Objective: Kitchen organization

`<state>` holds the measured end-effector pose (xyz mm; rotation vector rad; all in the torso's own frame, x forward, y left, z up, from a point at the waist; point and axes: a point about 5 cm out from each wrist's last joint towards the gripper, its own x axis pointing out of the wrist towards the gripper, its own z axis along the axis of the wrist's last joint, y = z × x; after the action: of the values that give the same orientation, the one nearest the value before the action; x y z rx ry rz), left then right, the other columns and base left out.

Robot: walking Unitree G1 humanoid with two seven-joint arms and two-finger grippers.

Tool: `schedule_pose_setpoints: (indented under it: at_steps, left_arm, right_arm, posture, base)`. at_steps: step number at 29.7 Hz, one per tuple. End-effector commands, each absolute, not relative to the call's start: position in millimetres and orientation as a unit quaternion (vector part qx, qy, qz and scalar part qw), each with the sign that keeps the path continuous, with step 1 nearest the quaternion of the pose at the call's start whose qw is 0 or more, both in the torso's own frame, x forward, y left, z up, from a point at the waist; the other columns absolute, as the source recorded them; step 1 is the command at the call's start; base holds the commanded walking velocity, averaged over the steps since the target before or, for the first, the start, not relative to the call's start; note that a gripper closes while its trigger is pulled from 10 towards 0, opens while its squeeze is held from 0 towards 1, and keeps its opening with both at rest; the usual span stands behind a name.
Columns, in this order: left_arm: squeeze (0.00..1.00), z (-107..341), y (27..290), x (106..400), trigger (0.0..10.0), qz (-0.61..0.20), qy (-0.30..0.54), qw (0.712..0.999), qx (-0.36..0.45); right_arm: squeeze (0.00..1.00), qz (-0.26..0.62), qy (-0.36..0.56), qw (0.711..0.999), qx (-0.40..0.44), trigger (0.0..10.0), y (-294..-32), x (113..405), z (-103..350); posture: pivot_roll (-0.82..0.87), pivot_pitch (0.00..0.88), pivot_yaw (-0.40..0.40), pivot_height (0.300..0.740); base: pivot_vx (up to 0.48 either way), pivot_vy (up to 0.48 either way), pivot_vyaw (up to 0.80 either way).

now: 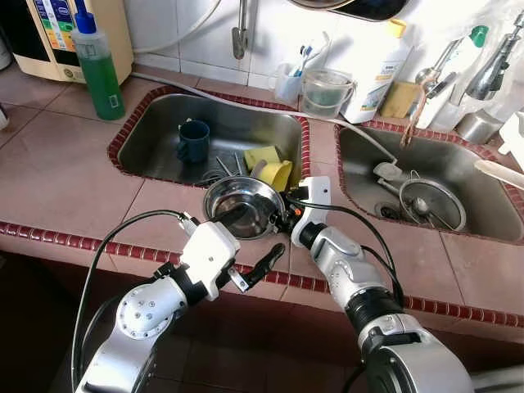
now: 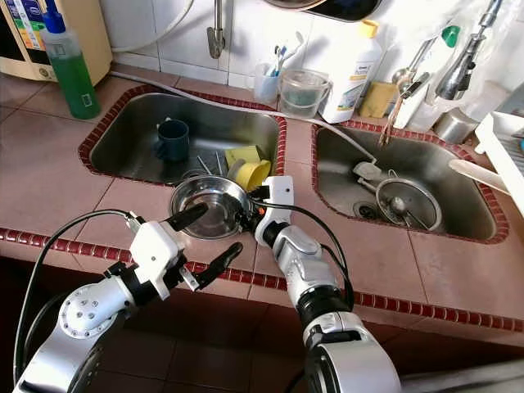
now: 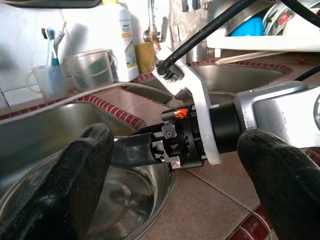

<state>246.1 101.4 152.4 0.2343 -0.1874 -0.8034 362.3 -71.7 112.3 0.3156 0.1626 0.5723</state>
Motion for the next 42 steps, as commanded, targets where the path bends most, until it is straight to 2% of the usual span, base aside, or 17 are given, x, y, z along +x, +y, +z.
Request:
schedule_pose_setpoints:
  at_steps: [1,42]
  left_arm:
    - [0.00,157.4,95.4,243.9,10.0,-0.401,-0.104,0.903,0.116]
    - [0.00,156.5,96.6,244.0,10.0,-0.403,-0.104,0.902,0.120]
  right_arm:
    - [0.00,0.274,0.078,0.945,0.157,0.0,-75.1,365.7,116.6]
    - [0.00,0.270,0.062,0.947,0.161,0.0,-82.8,368.7,124.0]
  posture:
    - [-0.11,0.101,-0.137,0.740]
    - [-0.11,0.103,-0.136,0.740]
  base:
    - [0.000,0.000,0.00]
    - [0.000,0.000,0.00]
